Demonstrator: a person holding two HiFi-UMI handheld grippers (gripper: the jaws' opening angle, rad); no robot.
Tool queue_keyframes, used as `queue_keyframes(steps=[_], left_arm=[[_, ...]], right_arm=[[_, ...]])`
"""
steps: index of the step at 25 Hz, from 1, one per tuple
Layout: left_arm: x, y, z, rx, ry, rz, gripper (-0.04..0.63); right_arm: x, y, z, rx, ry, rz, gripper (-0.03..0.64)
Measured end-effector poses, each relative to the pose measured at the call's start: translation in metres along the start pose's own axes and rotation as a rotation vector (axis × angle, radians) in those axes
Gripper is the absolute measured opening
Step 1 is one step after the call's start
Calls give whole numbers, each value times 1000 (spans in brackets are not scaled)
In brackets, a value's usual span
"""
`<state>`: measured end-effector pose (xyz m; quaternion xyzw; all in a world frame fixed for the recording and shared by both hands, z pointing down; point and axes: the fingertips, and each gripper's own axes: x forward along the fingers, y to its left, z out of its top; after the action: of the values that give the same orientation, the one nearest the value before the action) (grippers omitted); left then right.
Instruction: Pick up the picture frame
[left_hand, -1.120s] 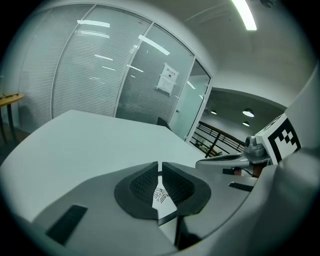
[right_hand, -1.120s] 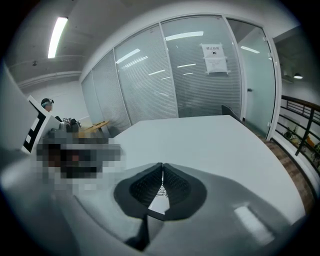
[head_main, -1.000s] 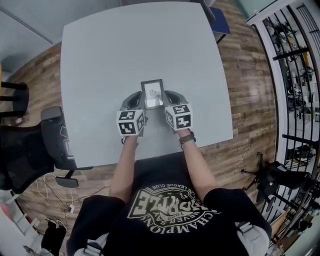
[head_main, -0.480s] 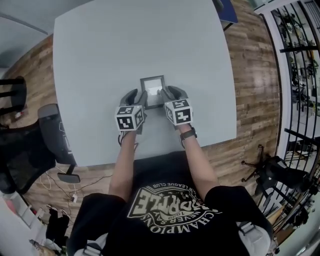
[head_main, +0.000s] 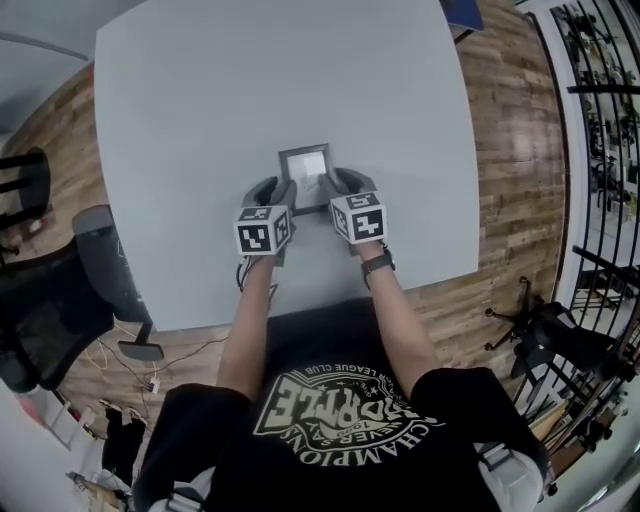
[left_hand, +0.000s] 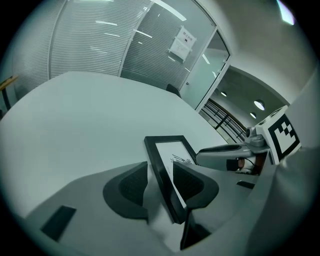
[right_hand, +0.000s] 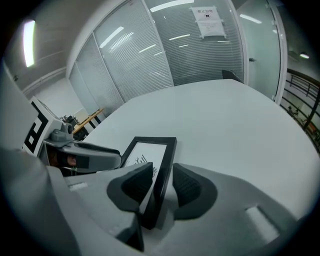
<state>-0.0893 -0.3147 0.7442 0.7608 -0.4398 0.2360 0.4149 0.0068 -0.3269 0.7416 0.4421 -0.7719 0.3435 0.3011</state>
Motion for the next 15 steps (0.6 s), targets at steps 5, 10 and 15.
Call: queue_keyframes(steps=[5,10,15], left_arm=[[7,-1,-6,-30,6,1,147],[13,-1,-11,15,14,36,144],[14,1,-10,29,16,65,140]], right_arm=[[5,0,-6,-3,12,9,114],[9,-2,-13,3,22,5,112],[10,-3,-12,2,16,-13,95]])
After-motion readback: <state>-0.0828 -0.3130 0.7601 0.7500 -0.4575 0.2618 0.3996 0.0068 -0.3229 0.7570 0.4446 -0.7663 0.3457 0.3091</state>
